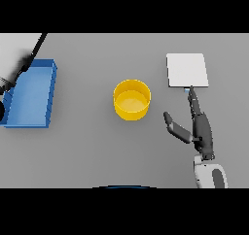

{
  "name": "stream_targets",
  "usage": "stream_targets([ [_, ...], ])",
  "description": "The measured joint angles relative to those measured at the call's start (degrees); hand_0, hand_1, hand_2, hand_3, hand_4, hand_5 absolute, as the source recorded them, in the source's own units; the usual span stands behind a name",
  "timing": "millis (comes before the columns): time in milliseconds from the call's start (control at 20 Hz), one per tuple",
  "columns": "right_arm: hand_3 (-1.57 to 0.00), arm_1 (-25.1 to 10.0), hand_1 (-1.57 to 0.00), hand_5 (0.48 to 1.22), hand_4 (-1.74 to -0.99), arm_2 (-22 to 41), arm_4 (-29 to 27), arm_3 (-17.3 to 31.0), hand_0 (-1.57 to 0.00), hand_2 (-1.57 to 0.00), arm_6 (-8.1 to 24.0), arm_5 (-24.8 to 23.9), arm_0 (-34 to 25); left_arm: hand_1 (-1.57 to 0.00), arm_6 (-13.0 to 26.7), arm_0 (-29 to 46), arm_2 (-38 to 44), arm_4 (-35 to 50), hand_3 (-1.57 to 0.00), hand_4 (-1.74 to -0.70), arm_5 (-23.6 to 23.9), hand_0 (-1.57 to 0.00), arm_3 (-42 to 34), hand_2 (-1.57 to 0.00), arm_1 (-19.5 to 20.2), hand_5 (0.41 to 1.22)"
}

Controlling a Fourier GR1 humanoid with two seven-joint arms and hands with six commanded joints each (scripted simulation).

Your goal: Pick up the red beaker and tilt it to pour out 1 green nut into yellow bowl. Pick up the yellow bowl and place it on the metallic measuring scale.

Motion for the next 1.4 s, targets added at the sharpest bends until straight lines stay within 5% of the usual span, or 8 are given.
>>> stream_targets([
  [300,0.0,-1.1,0.0,0.587,-1.226,-0.7,-1.0,1.1,0.0,0.0,-2.8,0.9,0.0,-1.57,0.8,8.0,13.5,18.6,-1.43,-1.74,8.2,-1.57,2.7,-1.57,7.6,1.221],
  [400,0.0,-1.1,0.0,0.595,-1.217,-0.4,-0.1,2.1,0.0,0.0,-2.5,0.6,-0.9,-1.57,4.8,12.5,16.1,23.5,-1.41,-1.74,11.2,-1.57,0.7,-1.57,10.1,1.221],
  [550,0.0,-1.8,0.0,0.61,-1.212,-0.1,0.0,1.2,0.0,0.0,-2.1,1.2,-0.9,-1.57,8.7,21.3,20.1,31.3,-1.45,-1.74,17.8,-1.57,-5.8,-1.57,13.5,1.221],
  [800,0.0,-2.9,0.0,0.653,-1.206,0.5,1.2,0.7,0.0,0.0,-1.1,1.7,-0.8,-1.57,21.4,37.0,21.0,39.7,-1.45,-1.74,27.1,-1.57,-22.4,-1.57,17.1,1.221],
  [950,0.0,-2.6,0.0,0.664,-1.215,0.6,1.5,1.3,0.0,0.0,0.0,1.4,-1.5,-1.57,24.9,46.8,20.1,42.8,-1.45,-1.74,32.4,-1.57,-33.2,-1.57,19.9,1.221],
  [1200,0.0,-3.1,0.0,0.666,-1.217,0.5,1.5,1.1,0.0,0.0,-1.0,1.5,-1.2,-1.57,28.8,54.9,18.6,46.4,-1.51,-1.74,37.5,-1.57,-40.7,-1.57,21.0,1.221],
  [1400,0.0,-2.7,0.0,0.663,-1.203,1.1,2.3,1.1,0.0,0.0,-1.7,1.1,-0.2,-1.57,30.1,57.4,16.8,47.6,-1.55,-1.74,40.4,-1.57,-41.9,-1.57,21.3,1.039],
])
